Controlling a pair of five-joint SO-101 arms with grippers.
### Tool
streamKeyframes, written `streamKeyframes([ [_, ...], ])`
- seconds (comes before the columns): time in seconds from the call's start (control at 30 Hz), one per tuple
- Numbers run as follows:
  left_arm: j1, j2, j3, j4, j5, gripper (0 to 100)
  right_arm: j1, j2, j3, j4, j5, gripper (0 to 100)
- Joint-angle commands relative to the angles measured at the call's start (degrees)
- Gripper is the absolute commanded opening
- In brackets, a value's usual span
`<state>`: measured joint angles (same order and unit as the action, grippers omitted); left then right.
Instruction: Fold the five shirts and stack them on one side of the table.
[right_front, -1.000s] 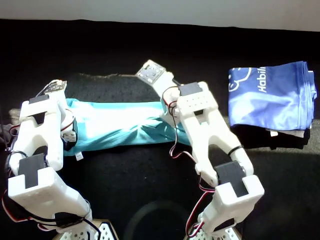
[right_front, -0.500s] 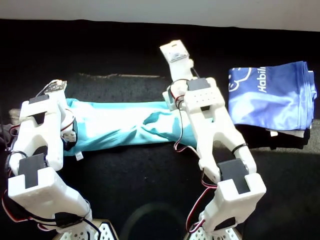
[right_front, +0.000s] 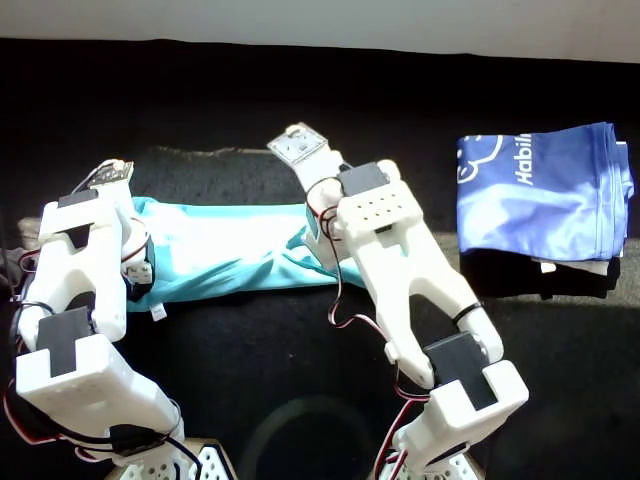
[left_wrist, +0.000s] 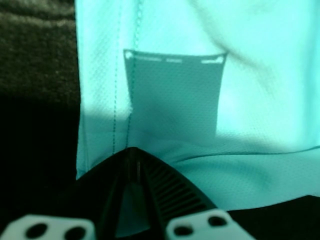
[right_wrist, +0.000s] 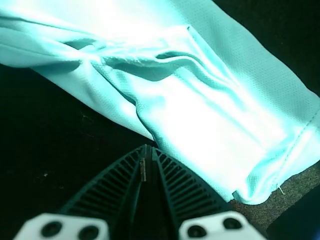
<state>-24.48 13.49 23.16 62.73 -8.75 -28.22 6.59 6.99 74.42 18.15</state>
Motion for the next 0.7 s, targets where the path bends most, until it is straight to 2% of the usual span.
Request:
streamKeyframes([
  [0.0, 0.57, 0.57, -0.13, -1.85, 0.18, 1, 1.63, -3.38, 4.18, 0.48, 0.44, 1.2],
  [0.1, 0.57, 0.57, -0.13, -1.85, 0.18, 1, 4.53, -3.38, 6.2, 0.48, 0.7, 1.2],
  [0.27, 0.57, 0.57, -0.13, -1.85, 0.18, 1, 9.36, -2.51, 6.99, -1.54, 7.74, 1.2],
  [0.43, 0.57, 0.57, -0.13, -1.85, 0.18, 1, 15.25, 3.03, 7.16, -11.21, 11.08, 1.2],
  [0.67, 0.57, 0.57, -0.13, -1.85, 0.18, 1, 16.75, 12.62, 2.68, -17.45, 11.43, 1.1],
])
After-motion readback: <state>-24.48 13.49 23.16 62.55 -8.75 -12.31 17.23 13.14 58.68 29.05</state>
